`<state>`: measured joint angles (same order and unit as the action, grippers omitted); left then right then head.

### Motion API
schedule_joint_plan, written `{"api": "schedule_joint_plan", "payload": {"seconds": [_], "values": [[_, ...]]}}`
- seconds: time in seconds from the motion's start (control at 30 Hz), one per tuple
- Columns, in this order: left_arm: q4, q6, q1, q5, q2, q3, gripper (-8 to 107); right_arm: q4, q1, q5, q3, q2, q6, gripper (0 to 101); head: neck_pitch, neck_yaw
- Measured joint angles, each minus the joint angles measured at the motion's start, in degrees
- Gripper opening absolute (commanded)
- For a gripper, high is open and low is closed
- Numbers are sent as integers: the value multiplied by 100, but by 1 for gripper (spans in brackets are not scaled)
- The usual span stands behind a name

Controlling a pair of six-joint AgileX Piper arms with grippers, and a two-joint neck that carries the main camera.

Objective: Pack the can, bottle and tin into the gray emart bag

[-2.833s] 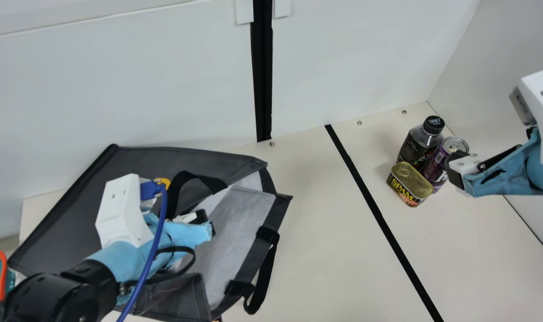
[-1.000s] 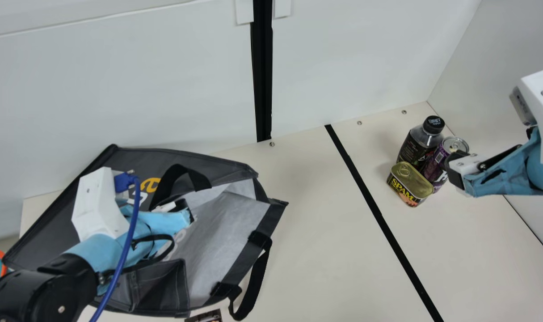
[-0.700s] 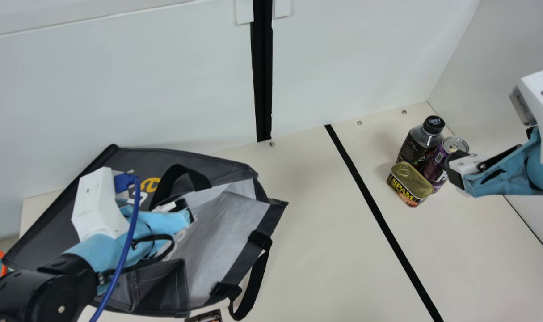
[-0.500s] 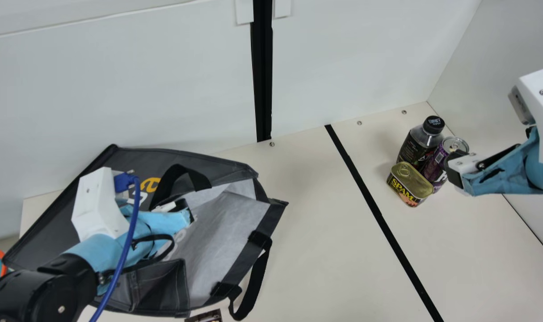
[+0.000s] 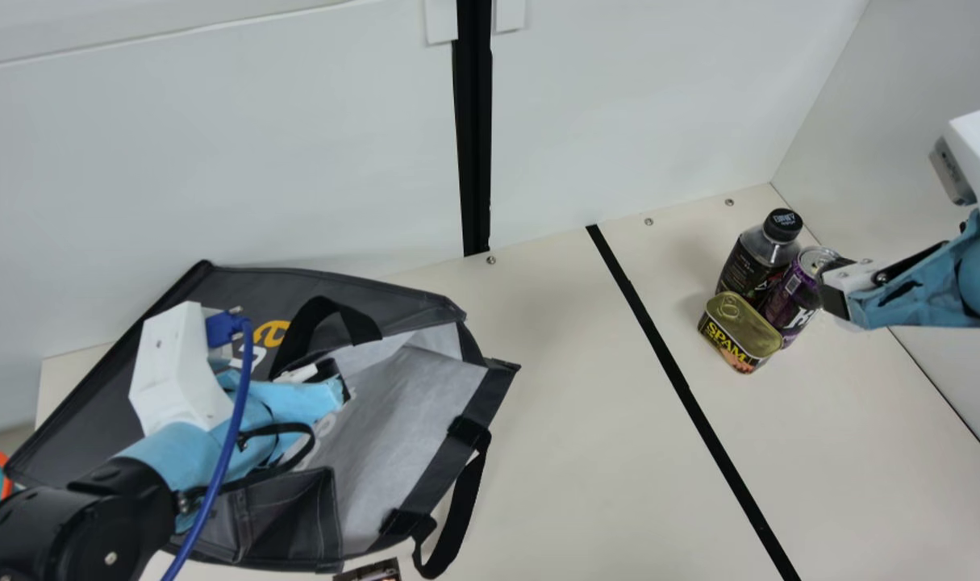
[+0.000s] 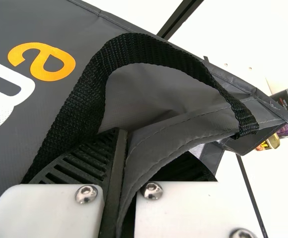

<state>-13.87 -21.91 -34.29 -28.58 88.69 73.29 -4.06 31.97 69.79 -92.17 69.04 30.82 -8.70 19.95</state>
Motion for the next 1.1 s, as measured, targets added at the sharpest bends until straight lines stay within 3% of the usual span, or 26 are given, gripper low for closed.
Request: {"api": "schedule_joint_plan", "payload": {"seconds": [1.1], "values": [[0, 0, 0, 0, 0, 0, 10, -405, 626, -249, -232, 1324, 818, 91, 0, 0]]}}
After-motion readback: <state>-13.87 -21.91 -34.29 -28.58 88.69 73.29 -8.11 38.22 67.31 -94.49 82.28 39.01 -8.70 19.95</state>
